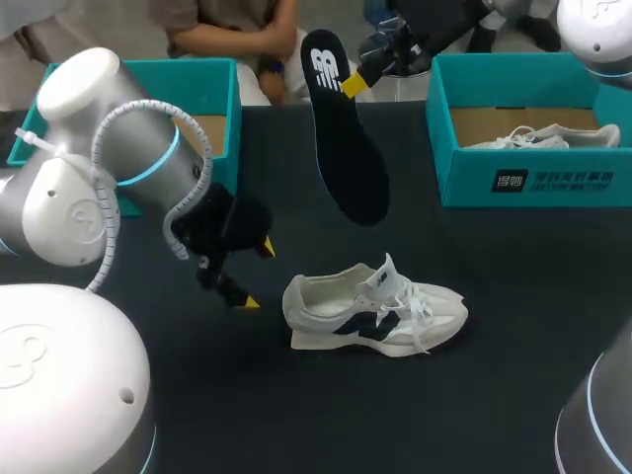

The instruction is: Take the shoe out of the shoebox, open the shoe tongue, remove and reinsert the insole, then place the shoe into the shoebox

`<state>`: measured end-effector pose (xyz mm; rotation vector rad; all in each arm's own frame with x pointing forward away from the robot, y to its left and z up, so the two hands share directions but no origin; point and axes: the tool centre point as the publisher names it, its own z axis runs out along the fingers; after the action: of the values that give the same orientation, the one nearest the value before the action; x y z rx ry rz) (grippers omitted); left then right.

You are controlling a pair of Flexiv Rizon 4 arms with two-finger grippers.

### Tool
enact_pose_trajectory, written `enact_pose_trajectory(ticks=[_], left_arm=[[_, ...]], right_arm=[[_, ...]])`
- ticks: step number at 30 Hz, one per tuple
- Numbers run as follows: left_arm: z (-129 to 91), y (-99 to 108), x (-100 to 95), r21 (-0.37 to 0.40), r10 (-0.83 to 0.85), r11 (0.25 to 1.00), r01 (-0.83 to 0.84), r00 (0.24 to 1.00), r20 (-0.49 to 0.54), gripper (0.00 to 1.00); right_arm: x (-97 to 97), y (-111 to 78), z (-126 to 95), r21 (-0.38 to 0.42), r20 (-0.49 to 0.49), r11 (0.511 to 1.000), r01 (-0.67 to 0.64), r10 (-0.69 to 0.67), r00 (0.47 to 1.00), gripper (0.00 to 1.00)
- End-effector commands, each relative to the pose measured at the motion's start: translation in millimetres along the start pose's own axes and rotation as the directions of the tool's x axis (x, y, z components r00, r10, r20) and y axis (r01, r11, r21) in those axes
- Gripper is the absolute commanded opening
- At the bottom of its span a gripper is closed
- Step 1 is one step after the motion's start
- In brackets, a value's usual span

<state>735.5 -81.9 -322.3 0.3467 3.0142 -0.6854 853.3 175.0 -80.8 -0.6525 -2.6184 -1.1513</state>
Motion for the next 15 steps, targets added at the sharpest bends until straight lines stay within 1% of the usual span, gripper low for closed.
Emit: enact_pose_trajectory(ticks=[1,6,10,13,15], left_arm=[[-0.2,0.3,1.1,-0.002,0.000,1.000,0.000,1.000,0.002,1.00],[-0.2,0.3,1.1,-0.002,0.000,1.000,0.000,1.000,0.002,1.00],[-0.2,0.3,1.1,-0.002,0.000,1.000,0.000,1.000,0.002,1.00],[-0.2,0.3,1.1,-0.002,0.000,1.000,0.000,1.000,0.002,1.00],[-0.2,0.3,1.1,-0.002,0.000,1.000,0.000,1.000,0.002,1.00]], right_arm=[[0.5,0.2,-3.7,-0.002,0.002,1.000,-0.010,0.010,1.000,0.00],[3.4,1.2,-16.4,0.003,0.004,0.999,-0.035,0.035,0.999,0.00],[6.3,2.1,-28.0,0.005,0.032,0.999,-0.043,0.042,0.999,0.00],[6.4,2.6,-28.8,0.004,0.031,0.999,-0.043,0.043,0.999,0.00],[4.5,1.3,-24.2,0.001,0.021,0.999,-0.046,0.046,0.999,0.00]])
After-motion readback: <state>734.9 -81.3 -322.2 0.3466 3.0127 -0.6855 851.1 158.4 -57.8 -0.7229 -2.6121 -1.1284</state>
